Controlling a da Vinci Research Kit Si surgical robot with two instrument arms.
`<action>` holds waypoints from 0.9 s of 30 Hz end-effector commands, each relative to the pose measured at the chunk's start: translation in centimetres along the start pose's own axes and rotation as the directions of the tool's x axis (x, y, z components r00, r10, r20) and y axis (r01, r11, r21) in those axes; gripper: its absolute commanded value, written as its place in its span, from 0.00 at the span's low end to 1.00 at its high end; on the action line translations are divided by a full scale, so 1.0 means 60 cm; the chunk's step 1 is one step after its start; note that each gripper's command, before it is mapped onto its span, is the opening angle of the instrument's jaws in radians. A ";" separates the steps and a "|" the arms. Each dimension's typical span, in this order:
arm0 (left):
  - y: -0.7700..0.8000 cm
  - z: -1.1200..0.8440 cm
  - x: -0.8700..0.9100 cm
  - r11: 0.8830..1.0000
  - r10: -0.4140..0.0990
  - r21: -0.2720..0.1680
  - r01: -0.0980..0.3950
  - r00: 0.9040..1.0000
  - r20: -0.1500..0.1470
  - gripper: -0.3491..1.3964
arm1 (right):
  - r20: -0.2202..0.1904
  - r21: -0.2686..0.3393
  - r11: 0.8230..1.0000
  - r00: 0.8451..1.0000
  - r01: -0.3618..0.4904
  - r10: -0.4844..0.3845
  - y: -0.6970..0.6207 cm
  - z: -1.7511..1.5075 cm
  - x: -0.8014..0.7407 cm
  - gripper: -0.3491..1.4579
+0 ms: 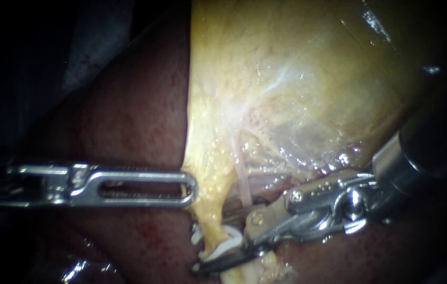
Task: Clipping second clip left tube
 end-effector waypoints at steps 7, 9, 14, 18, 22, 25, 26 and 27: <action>0.0000 0.0001 0.0001 1.000 0.000 -0.001 0.000 1.000 0.000 0.01 | 0.001 0.000 0.999 0.999 -0.034 0.034 0.0004 0.0001 0.0001 0.33; 0.0001 0.0001 0.0001 1.000 0.000 -0.001 0.000 1.000 0.000 0.01 | 0.001 -0.001 0.999 0.999 -0.046 0.046 0.0008 0.0001 0.0001 0.28; 0.0001 0.0002 0.0001 1.000 0.001 -0.001 -0.001 1.000 0.000 0.01 | 0.018 -0.010 0.997 0.997 -0.073 0.073 0.0030 0.0007 -0.0007 0.04; 0.0001 0.0002 0.0001 1.000 0.001 -0.001 -0.001 1.000 0.000 0.01 | 0.052 -0.013 0.998 0.997 -0.059 0.059 0.0037 0.0015 -0.0024 0.00; 0.0001 0.0002 0.0001 1.000 0.001 -0.001 -0.001 1.000 0.001 0.01 | 0.059 -0.002 0.999 0.997 -0.051 0.051 0.0039 0.0021 -0.0032 0.00; 0.0001 0.0002 0.0001 1.000 0.001 -0.001 -0.001 1.000 0.001 0.01 | 0.063 0.003 0.999 0.997 -0.049 0.049 0.0039 0.0022 -0.0031 0.00; 0.0001 0.0002 0.0001 1.000 0.001 -0.001 -0.001 1.000 0.001 0.01 | 0.062 0.003 0.999 0.997 -0.047 0.047 0.0039 0.0022 -0.0031 0.00; 0.0001 0.0002 0.0001 1.000 0.001 -0.001 -0.001 1.000 0.001 0.01 | 0.063 0.003 0.999 0.997 -0.047 0.046 0.0039 0.0022 -0.0031 0.00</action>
